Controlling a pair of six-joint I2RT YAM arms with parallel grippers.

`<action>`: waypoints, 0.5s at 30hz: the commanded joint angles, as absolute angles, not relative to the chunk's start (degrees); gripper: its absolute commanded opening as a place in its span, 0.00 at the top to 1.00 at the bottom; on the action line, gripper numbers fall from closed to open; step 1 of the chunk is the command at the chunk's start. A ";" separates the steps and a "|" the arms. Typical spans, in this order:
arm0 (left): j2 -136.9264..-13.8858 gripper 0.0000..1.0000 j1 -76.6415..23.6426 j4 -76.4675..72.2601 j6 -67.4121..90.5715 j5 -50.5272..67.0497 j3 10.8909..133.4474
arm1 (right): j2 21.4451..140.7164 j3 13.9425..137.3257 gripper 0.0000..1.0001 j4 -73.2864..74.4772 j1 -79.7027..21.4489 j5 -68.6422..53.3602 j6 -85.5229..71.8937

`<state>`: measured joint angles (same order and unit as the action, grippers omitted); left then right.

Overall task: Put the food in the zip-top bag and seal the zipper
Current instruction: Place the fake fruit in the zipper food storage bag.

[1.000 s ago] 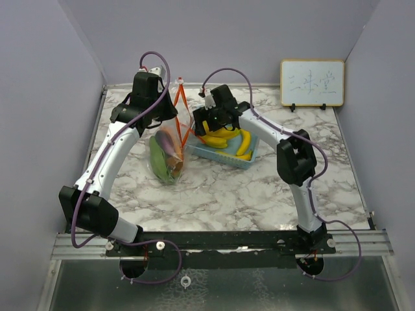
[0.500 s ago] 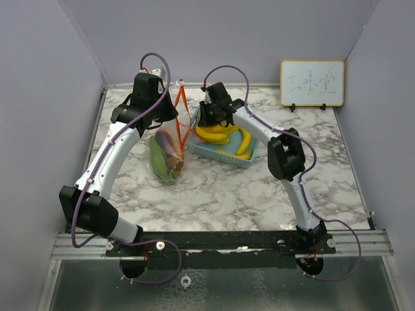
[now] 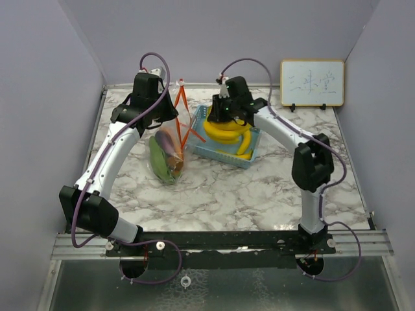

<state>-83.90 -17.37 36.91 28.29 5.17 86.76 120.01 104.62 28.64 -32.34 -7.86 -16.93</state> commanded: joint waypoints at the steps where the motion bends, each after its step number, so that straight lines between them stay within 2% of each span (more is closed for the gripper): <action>1: -81.92 1.00 -17.59 36.85 30.80 7.67 90.32 | 105.79 96.24 0.98 10.16 -27.51 -24.60 -25.77; 8: -82.60 1.00 -17.58 35.79 35.45 12.38 91.57 | 96.57 86.25 0.98 -18.27 -25.69 -41.57 -42.16; 15: -84.09 1.00 -17.52 31.59 42.23 18.52 92.85 | 95.22 80.71 0.98 -46.41 -24.17 -44.94 -65.28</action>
